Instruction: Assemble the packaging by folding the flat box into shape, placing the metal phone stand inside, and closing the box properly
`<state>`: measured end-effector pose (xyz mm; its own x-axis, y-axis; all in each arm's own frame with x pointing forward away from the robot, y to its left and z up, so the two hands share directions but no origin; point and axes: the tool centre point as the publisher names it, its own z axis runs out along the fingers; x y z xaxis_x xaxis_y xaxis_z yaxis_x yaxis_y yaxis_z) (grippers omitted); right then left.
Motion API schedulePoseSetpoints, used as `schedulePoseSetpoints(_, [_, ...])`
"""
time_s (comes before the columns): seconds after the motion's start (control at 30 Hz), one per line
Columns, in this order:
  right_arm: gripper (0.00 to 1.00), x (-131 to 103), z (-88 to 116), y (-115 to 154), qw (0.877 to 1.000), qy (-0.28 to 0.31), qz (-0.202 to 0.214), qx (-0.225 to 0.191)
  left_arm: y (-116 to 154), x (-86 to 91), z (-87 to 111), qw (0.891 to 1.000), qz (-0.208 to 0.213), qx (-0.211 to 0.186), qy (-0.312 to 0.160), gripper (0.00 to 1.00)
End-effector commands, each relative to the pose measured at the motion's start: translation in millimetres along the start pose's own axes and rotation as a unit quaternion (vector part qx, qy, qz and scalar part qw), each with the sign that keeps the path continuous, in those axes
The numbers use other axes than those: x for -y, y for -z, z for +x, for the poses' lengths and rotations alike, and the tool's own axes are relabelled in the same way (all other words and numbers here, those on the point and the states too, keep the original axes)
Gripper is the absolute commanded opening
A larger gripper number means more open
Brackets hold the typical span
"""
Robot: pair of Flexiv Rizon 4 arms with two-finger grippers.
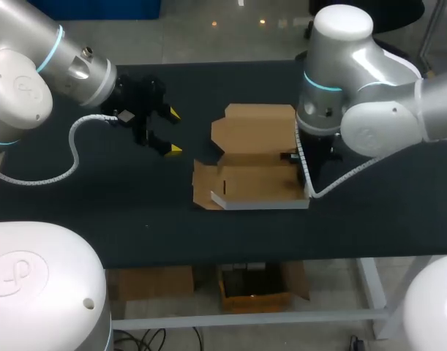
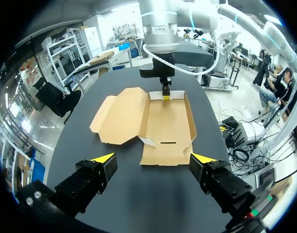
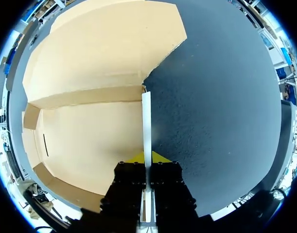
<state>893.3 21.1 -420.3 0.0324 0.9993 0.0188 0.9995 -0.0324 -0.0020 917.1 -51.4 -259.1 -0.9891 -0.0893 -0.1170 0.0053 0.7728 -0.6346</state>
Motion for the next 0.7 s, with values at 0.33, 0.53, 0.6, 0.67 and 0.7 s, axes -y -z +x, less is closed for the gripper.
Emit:
schedulePoseSetpoints(0.33, [0.0,-4.1,3.2,-0.3,1.0,-0.005,0.004,0.02,0.5,0.8,-0.1,1.0,-0.003,-0.001,0.0,1.0])
schedulePoseSetpoints(0.53, [0.0,-3.9,3.2,-1.1,1.0,-0.007,0.003,0.019,0.5,0.8,-0.1,1.0,-0.003,-0.001,0.0,1.0])
schedulePoseSetpoints(0.6, [0.0,-3.9,3.2,-1.1,1.0,-0.007,0.003,0.019,0.5,0.8,-0.1,1.0,-0.003,-0.001,0.0,1.0])
schedulePoseSetpoints(0.67, [0.0,-3.9,3.2,-1.1,1.0,-0.007,0.003,0.019,0.5,0.8,-0.1,1.0,-0.003,-0.001,0.0,1.0])
schedulePoseSetpoints(0.7, [0.0,-3.9,3.2,-1.1,1.0,-0.007,0.003,0.019,0.5,0.8,-0.1,1.0,-0.003,-0.001,0.0,1.0])
